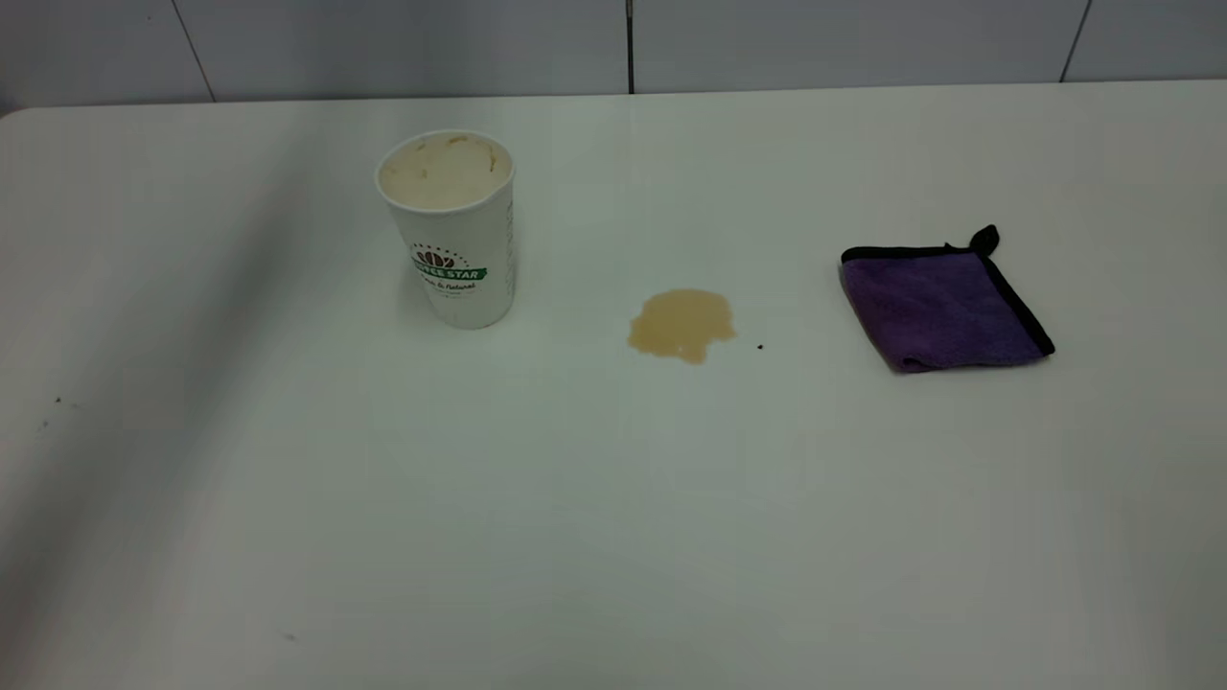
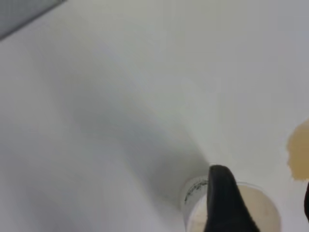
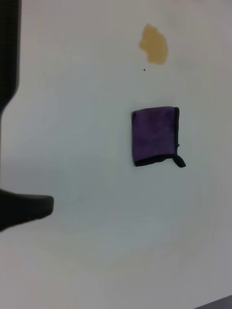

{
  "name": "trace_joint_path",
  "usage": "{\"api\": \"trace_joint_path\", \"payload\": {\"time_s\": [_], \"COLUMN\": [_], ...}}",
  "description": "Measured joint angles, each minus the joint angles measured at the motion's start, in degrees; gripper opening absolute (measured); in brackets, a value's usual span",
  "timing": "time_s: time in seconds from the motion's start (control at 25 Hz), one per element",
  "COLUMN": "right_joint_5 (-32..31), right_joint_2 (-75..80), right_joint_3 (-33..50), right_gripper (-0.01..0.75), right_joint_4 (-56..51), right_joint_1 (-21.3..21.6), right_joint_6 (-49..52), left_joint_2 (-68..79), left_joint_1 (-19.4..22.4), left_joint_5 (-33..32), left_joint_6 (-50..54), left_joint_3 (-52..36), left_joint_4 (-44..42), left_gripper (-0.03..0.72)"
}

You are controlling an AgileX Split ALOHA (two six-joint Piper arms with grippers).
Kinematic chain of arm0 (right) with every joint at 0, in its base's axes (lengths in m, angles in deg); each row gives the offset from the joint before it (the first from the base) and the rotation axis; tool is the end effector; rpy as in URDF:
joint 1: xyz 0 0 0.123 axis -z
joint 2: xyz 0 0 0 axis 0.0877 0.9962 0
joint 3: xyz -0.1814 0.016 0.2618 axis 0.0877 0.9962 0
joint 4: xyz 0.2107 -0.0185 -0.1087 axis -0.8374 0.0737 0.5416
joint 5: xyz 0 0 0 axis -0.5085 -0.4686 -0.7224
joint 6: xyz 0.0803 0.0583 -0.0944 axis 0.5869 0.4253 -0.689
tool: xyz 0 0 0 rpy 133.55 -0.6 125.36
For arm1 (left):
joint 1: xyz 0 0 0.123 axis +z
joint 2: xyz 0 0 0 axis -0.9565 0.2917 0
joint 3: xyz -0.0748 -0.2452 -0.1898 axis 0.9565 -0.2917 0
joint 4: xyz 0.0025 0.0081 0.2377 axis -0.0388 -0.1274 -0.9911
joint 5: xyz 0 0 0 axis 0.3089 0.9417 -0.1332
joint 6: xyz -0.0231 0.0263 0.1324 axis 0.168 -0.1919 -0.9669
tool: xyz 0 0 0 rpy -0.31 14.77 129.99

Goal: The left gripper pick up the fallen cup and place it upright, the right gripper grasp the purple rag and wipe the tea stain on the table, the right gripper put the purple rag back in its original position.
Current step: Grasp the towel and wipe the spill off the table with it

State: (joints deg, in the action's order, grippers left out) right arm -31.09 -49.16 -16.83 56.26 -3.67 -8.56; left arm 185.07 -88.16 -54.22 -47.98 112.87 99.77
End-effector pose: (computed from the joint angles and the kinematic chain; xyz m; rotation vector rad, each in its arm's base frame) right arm -0.0149 0.0068 0.2340 -0.0362 2.1184 0.0171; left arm 0.5498 -0.1733 0.2419 0.6408 2.4664 -0.2523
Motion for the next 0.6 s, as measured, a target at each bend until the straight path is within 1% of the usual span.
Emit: {"api": "trace_joint_path", "payload": {"time_s": [0.2,0.32,0.48,0.6], "right_joint_5": [0.0,0.0,0.0,0.0], "right_joint_2": [0.0,0.0,0.0,0.0], "right_joint_3": [0.0,0.0,0.0,0.0], "right_gripper": [0.544,0.544,0.544,0.544], "right_joint_4": [0.0,0.0,0.0,0.0], "right_joint_1": [0.0,0.0,0.0,0.0], "right_joint_6": [0.0,0.0,0.0,0.0], "left_joint_2": [-9.57,-16.43,-26.61,-34.23], "left_joint_1": [-1.24,-1.59,-1.76,-1.98], "left_joint_5": [0.0,0.0,0.0,0.0], "left_joint_6": [4.01,5.86,6.29,6.42], "left_joint_3": [-0.32,-3.33,-11.73,-21.17], "left_joint_4": [-1.26,-1.98,-2.23,-2.34], "left_gripper": [0.435,0.435,0.435,0.435]}}
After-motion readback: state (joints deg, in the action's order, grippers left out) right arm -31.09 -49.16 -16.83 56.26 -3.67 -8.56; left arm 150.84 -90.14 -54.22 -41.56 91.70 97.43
